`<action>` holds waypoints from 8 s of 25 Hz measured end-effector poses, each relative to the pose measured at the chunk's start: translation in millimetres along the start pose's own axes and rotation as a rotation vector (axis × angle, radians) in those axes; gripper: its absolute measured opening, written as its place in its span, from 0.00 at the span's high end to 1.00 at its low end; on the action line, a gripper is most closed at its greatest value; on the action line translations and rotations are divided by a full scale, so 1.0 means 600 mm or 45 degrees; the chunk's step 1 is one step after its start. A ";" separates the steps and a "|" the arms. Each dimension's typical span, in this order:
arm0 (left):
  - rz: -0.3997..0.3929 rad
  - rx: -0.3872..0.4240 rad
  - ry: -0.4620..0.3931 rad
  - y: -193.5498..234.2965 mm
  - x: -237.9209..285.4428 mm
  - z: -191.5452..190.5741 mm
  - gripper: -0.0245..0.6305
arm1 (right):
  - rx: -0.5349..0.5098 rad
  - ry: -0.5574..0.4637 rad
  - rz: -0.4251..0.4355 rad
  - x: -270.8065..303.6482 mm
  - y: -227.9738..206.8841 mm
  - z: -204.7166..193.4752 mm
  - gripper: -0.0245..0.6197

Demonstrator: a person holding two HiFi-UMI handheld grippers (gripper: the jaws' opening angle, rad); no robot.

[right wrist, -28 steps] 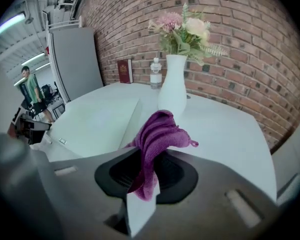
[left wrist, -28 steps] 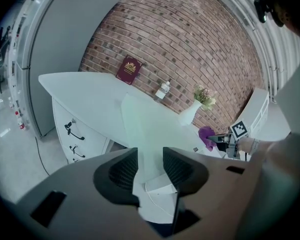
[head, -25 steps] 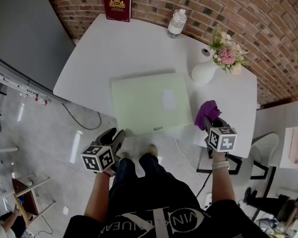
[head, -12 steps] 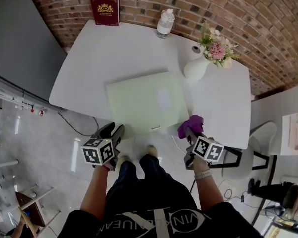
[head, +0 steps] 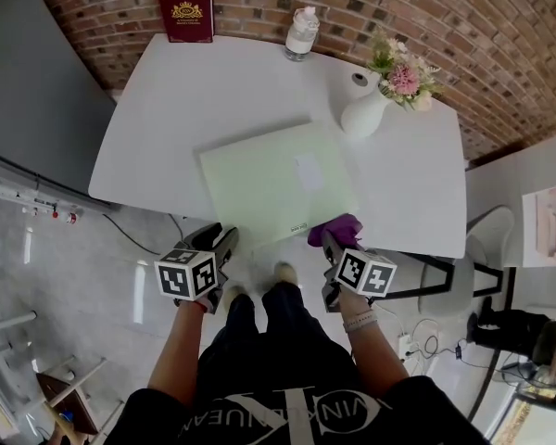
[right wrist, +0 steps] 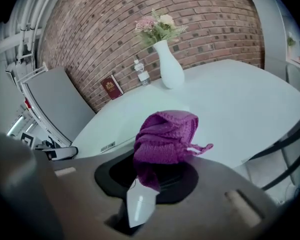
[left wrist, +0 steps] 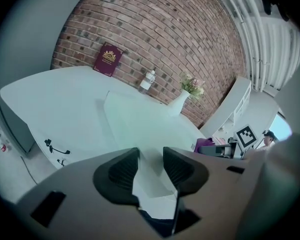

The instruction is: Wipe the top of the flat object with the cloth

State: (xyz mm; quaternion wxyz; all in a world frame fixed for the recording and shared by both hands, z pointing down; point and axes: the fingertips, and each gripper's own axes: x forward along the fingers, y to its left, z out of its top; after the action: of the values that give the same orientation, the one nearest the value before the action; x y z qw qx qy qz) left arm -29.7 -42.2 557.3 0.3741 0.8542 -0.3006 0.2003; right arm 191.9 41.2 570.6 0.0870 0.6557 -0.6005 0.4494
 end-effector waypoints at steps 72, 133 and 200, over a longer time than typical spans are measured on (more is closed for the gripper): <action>0.138 -0.133 -0.020 0.078 -0.035 0.031 0.74 | -0.892 -0.013 0.094 0.147 -0.053 0.332 0.84; 0.363 -0.366 -0.392 0.034 -0.079 0.002 0.51 | -1.223 0.073 1.131 -0.075 0.266 0.224 0.84; -0.028 -1.033 -0.390 0.062 -0.008 -0.043 0.50 | -2.194 1.557 1.094 0.175 0.493 -0.131 0.84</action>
State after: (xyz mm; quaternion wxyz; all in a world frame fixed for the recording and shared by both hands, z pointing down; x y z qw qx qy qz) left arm -61.2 -40.7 590.4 0.6325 0.6611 -0.3979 -0.0672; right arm -115.3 -60.0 563.5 0.6253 -0.2109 -0.7410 0.1244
